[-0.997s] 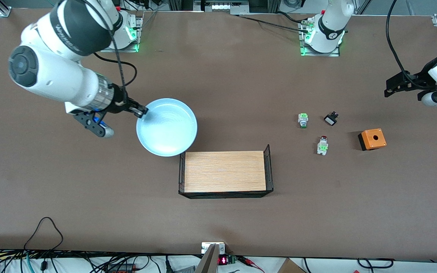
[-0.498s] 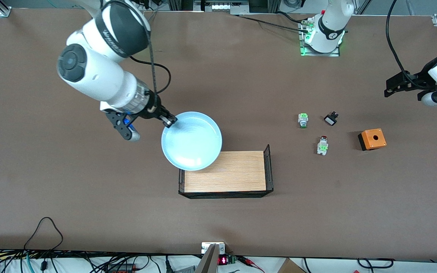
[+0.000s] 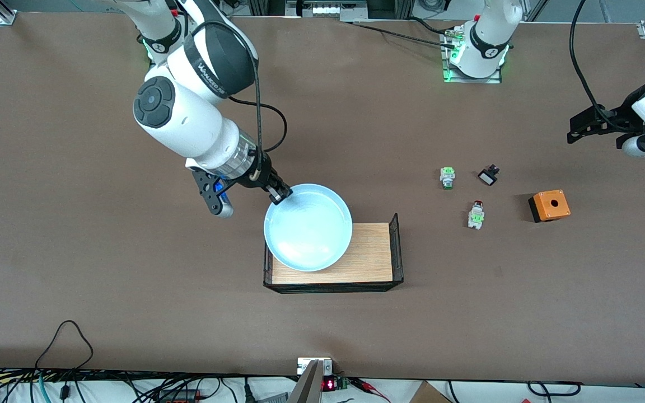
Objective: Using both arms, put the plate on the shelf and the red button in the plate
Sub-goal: 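Lower the blue plate onto the wooden tray with the right gripper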
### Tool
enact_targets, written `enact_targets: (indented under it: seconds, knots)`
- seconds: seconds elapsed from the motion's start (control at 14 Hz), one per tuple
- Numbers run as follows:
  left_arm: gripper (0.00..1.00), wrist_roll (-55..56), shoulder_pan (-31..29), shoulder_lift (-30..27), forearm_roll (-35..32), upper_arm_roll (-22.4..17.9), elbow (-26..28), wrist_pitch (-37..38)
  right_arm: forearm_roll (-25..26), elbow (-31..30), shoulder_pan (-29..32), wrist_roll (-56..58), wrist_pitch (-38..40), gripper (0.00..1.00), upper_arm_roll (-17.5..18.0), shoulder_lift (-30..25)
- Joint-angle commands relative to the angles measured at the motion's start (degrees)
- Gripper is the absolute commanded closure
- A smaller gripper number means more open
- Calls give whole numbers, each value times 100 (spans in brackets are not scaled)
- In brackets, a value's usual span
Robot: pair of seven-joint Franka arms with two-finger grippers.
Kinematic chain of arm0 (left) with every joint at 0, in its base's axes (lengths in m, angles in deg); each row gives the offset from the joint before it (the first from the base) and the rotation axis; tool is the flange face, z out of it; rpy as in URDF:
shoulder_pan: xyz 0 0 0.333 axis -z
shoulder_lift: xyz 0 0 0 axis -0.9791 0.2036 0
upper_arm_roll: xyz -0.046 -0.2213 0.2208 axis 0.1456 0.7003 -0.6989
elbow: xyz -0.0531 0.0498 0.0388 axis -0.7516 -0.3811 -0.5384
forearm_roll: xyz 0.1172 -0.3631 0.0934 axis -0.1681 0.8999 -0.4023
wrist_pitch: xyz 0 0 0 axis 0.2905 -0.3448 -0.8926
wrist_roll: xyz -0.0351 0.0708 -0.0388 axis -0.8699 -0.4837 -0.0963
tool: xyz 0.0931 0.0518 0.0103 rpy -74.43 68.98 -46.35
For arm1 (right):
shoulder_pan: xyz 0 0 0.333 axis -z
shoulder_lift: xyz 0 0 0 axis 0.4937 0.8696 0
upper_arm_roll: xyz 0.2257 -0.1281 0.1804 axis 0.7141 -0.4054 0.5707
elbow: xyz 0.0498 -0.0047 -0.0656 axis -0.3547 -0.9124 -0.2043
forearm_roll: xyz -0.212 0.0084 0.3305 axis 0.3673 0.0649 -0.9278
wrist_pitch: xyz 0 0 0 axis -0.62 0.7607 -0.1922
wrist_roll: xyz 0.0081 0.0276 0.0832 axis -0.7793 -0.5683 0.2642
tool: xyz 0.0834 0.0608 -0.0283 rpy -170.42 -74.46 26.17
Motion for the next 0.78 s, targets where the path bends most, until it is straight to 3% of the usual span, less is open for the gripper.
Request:
enact_targets:
  seconds: [0.0, 0.71]
  knots:
    - [0, -52, -26, 88, 100, 11, -180, 98, -120, 192, -106, -157, -197, 100, -41, 213]
    - [0, -52, -26, 88, 100, 11, -180, 98, -94, 183, -299, -253, -619, 100, -49, 573]
